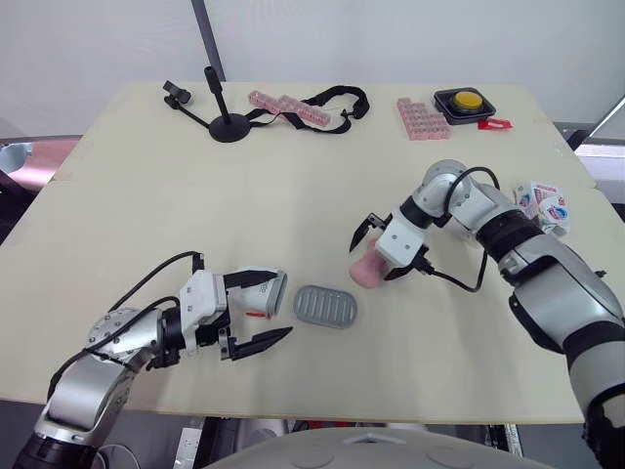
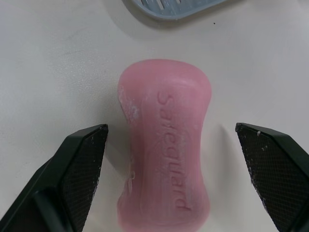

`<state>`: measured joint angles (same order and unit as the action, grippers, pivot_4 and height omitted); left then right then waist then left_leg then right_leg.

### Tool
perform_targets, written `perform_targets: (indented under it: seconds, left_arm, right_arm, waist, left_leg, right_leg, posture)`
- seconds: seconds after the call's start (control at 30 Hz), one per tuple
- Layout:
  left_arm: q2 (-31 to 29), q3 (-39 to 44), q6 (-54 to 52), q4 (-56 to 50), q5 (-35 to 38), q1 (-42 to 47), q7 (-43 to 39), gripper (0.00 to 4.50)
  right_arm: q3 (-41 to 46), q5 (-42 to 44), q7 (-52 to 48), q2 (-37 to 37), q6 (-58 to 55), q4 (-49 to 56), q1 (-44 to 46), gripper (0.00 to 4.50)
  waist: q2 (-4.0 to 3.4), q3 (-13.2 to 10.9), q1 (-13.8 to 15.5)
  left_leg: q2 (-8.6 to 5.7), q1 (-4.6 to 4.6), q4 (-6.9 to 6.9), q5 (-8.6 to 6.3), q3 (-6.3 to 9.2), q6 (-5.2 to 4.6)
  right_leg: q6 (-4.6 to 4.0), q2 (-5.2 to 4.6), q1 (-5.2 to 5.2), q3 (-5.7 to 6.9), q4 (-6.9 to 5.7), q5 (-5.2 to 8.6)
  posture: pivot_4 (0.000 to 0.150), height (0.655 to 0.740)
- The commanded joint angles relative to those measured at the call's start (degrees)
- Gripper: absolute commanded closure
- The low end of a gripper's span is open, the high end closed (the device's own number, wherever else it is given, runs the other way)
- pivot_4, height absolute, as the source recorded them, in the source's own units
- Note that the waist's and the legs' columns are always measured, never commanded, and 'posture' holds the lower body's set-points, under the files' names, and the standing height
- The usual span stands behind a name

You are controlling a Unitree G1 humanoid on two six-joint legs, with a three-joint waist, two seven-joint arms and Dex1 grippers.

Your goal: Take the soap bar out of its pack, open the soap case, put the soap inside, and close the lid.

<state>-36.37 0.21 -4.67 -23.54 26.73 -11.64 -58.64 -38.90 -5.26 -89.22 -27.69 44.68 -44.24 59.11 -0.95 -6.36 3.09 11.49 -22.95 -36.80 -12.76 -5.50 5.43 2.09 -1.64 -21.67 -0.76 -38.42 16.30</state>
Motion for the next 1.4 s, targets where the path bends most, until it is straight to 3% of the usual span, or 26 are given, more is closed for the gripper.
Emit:
perform_targets:
  seconds: [0.03,0.23,0.3,0.53,0.67,0.97,1.1,1.27,1.4]
  left_arm:
    - [-0.11,0.16,-0.72,-2.19,0.70,0.79,0.60,0.00]
    - [-0.18,0.31,-1.28,-1.69,0.85,1.65,0.76,0.00]
    - [-0.19,0.37,-1.17,-1.54,0.83,1.63,0.65,0.00]
    - [-0.55,1.18,0.78,0.22,0.04,1.00,-0.54,0.00]
    - [-0.78,1.76,2.02,2.00,-0.65,1.46,-1.11,0.00]
    - [-0.80,3.03,4.22,8.86,-1.96,7.17,-1.47,0.00]
    - [-1.86,2.13,6.10,11.97,-2.68,9.23,-4.47,0.00]
    - [-1.87,-0.02,8.28,17.64,-4.05,13.83,-8.48,0.00]
    - [-1.92,-1.29,9.00,20.52,-3.44,16.57,-12.31,0.00]
  right_arm:
    - [0.25,-0.70,-3.26,-0.49,0.51,-0.95,0.46,0.53]
    - [-0.10,-0.33,-3.27,-1.18,-0.14,-0.44,-0.26,2.50]
    - [-0.21,0.12,-3.27,-1.63,-1.34,0.47,-0.73,2.87]
    - [0.88,3.02,-3.28,-4.73,-8.88,7.99,-3.93,2.87]
    - [4.91,6.40,-2.62,-7.24,-20.45,17.79,-6.89,2.87]
    - [18.15,14.78,15.81,-11.50,-79.26,59.29,-21.80,2.87]
    - [20.57,19.88,22.95,-10.22,-98.87,74.27,-25.74,2.87]
    - [18.99,23.90,34.06,-2.64,-118.21,85.72,-26.39,2.87]
    - [17.08,25.56,39.16,-0.10,-123.58,86.54,-25.67,2.87]
  waist:
    - [0.02,0.01,0.00]
    - [0.02,0.01,-0.19]
    - [0.02,0.01,-0.16]
    - [0.03,0.02,0.27]
    - [0.03,0.01,0.44]
    - [0.04,0.01,1.97]
    - [0.03,0.01,1.90]
    - [0.03,0.01,1.52]
    - [0.03,0.01,1.63]
  left_leg:
    - [0.00,0.00,0.00,0.00,0.00,0.00]
    - [0.01,0.00,-0.03,0.00,0.00,-0.01]
    - [0.01,0.00,-0.03,0.00,0.00,0.00]
    - [-0.01,-0.03,-0.05,0.00,0.00,0.00]
    - [-0.01,-0.03,-0.05,0.00,0.00,0.01]
    - [0.01,0.06,-0.03,0.03,-0.01,0.10]
    - [0.00,0.17,0.00,0.01,-0.06,0.16]
    - [0.02,0.62,0.58,0.26,-0.17,0.53]
    - [-0.01,0.71,0.76,0.36,-0.17,0.61]
  right_leg:
    - [0.00,0.00,0.00,0.00,0.00,0.00]
    - [0.00,0.01,-0.01,-0.01,-0.03,0.00]
    - [0.00,0.01,-0.01,-0.01,-0.03,0.00]
    - [0.00,0.04,0.00,0.00,-0.02,0.00]
    - [0.01,0.09,0.00,-0.03,-0.02,0.00]
    - [0.04,0.23,0.01,-0.11,0.00,-0.02]
    - [0.04,0.13,0.04,-0.20,0.07,-0.02]
    - [0.03,0.10,0.11,-0.35,0.20,-0.02]
    - [0.02,0.09,0.16,-0.33,0.22,-0.02]
  posture:
    - [0.150,0.7400]
    - [0.150,0.7400]
    - [0.150,0.7400]
    - [0.150,0.7400]
    - [0.150,0.7400]
    - [0.150,0.7400]
    - [0.150,0.7400]
    - [0.150,0.7400]
    - [0.150,0.7400]
